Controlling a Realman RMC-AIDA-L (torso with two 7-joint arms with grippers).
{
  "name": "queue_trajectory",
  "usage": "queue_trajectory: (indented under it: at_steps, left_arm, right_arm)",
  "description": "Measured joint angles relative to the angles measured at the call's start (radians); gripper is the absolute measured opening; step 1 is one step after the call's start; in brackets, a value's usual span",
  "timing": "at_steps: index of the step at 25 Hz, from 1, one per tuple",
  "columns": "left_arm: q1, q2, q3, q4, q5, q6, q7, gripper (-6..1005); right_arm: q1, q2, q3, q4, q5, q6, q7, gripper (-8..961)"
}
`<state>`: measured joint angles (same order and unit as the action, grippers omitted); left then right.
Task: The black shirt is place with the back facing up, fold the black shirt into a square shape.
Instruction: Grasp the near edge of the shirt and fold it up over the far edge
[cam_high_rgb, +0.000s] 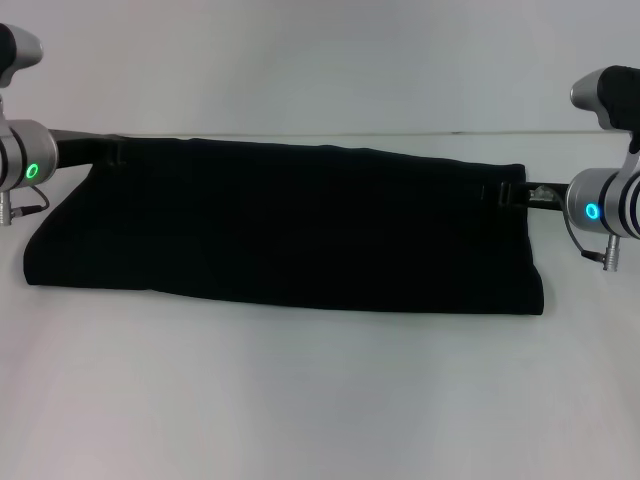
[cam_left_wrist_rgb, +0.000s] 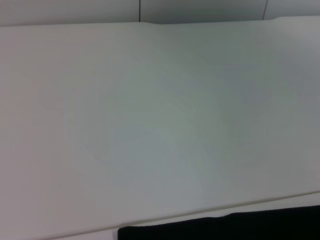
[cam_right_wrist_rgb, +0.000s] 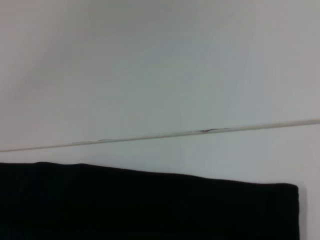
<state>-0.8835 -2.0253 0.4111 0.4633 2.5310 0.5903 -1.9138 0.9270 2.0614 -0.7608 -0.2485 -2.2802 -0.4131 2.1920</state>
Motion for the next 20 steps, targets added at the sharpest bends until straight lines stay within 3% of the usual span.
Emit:
queue_trajectory:
  at_steps: [11,17,20]
  left_arm:
    - [0.000,-0.003,0.000,0.006,0.000,0.011,0.002,0]
    - [0.000,-0.003,0.000,0.006,0.000,0.019,0.004,0]
    - [0.000,-0.003,0.000,0.007,0.000,0.020,0.004,0]
  right_arm:
    - [-0.001,0.006,0.008,0.007,0.002,0.001,0.004,520]
    - [0.006,0.008,0.009,0.017,0.003,-0.007,0.015,453]
    - [0.007,0.008,0.009,0.020,0.004,-0.009,0.032,338]
